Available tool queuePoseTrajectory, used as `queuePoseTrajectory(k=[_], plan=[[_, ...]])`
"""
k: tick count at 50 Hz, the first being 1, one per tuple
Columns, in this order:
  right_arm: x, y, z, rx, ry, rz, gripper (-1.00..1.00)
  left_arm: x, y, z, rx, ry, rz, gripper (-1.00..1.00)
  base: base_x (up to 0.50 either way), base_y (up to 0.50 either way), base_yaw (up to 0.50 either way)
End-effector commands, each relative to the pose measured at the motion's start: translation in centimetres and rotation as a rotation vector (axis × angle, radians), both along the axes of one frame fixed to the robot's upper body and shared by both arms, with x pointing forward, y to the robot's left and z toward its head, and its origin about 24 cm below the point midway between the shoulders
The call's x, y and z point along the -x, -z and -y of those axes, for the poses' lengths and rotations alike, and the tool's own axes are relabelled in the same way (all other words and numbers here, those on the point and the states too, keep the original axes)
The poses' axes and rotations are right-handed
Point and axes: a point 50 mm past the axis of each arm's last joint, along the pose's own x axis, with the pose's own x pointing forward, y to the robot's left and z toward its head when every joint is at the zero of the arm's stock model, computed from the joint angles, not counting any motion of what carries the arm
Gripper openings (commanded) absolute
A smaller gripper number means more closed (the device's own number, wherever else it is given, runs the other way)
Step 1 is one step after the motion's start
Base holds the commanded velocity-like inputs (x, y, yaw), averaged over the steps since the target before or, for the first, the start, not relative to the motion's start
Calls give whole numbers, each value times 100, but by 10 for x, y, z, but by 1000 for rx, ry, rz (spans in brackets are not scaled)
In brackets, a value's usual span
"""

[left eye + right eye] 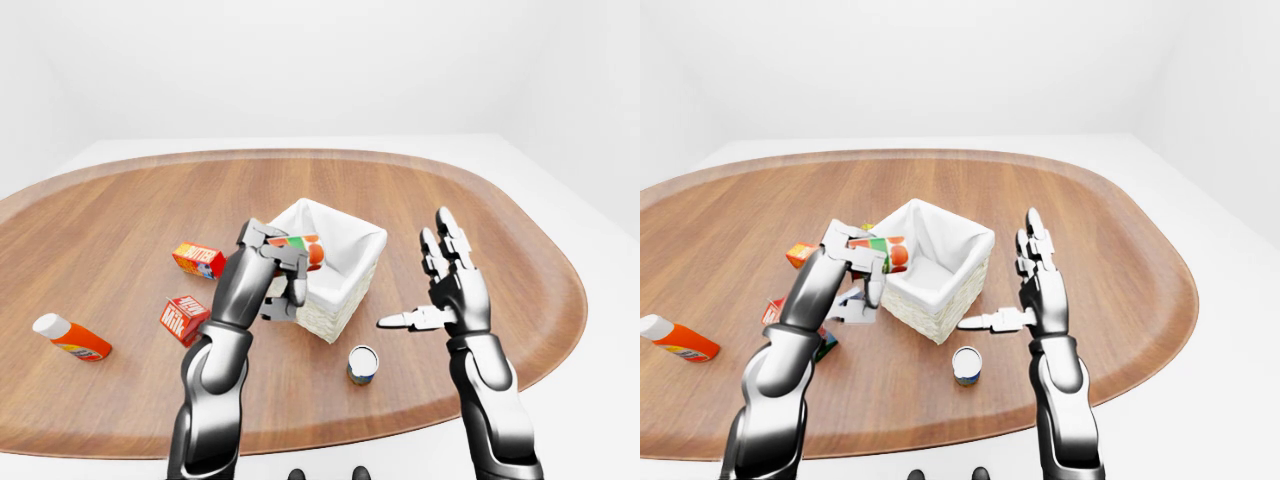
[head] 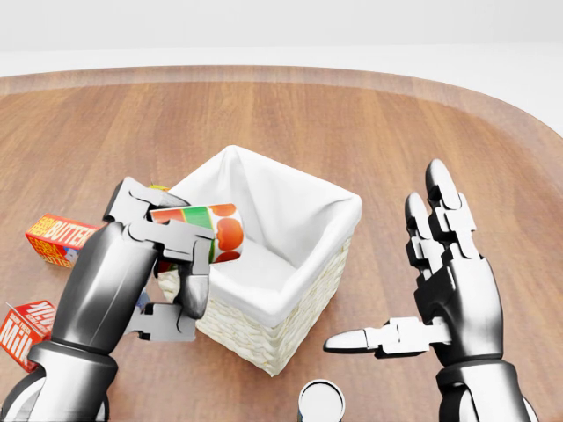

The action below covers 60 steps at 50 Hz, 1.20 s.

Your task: Pick up the tomato sauce, and put it in the basket.

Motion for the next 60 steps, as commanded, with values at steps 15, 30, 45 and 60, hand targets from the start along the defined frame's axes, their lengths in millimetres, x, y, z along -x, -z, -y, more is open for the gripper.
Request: queuePoseTrajectory(k=[15,30,45,60], plan=[[0,-2,0,-2,2,7,100,-46,-14,11,-30,10,25,-100,0,0,0],[0,-1,0,-2,2,6,100,-69,-12,13,-61,-8,-7,-100,0,0,0],[0,-1,0,-3,3,6,100,-89,-12,13,-96,-20,-44,-100,0,0,0],[-2,-3,2,-5,7,11,100,-108,-11,20,-130,1,-97,-100,0,0,0]])
